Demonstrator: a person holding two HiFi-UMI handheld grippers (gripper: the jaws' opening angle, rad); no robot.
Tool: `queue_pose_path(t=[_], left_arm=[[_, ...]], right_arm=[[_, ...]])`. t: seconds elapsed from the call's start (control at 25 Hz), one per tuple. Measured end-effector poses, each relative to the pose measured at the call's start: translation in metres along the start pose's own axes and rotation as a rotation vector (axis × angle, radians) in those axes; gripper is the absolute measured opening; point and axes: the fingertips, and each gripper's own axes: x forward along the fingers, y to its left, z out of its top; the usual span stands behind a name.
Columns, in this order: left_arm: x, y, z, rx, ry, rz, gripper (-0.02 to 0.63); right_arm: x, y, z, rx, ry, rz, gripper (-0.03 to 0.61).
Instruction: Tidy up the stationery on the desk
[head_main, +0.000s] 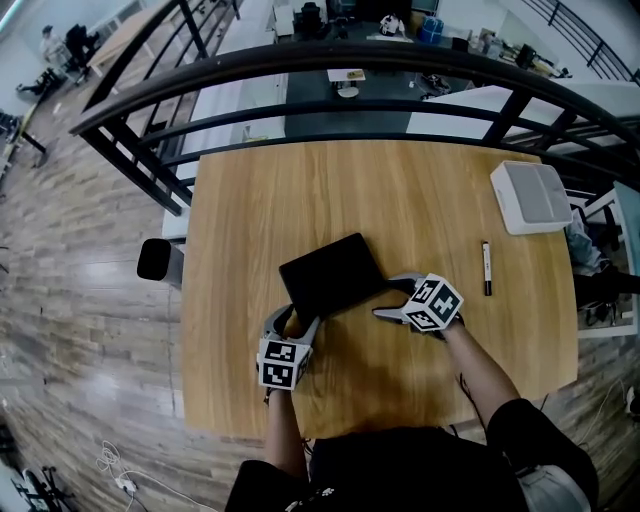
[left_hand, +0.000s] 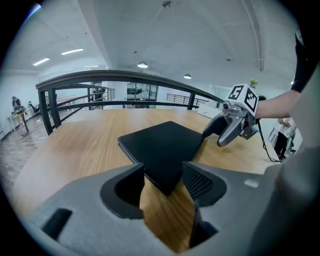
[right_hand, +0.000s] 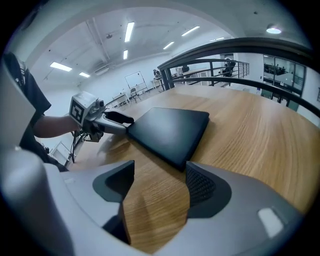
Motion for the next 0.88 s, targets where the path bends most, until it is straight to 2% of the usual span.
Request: queue_pose_path(t=[0.08,0.24,0.32,0.56,0.72,0.88], left_arm=[[-0.008,0.004,0.0,-0.063,-0.017,0.018,0.222],[-0.027,0.001,-0.002,-0.226,-0.069,0.031,0.229],[-0.031,-0.009,-0.005,-0.277,-0.069,0.018,0.246],[-0.023,-0.041,-0.013,-0.316,-0.023,-0.027,0.27],[-0.015,-0.045,-0.01,-0.368,-0.024,-0.046,0.282],[-0.008,-0.041,-0.009,-0.373,-0.008,-0.038,0.287]], right_arm=[[-0.004,-0.004,0.014,-0.041,-0.027,0.003,0.328],[0.005,-0.018,0.053,-0.169,-0.041,0.02,0.338],[0.014,-0.027,0.074,-0.227,-0.037,0.027,0.339],[0.05,-0.035,0.117,-0.323,-0.023,0.101,0.343],[0.068,-0.042,0.127,-0.377,0.025,0.106,0.352],[0.079,-0.041,0.124,-0.424,0.078,0.176,0.36]])
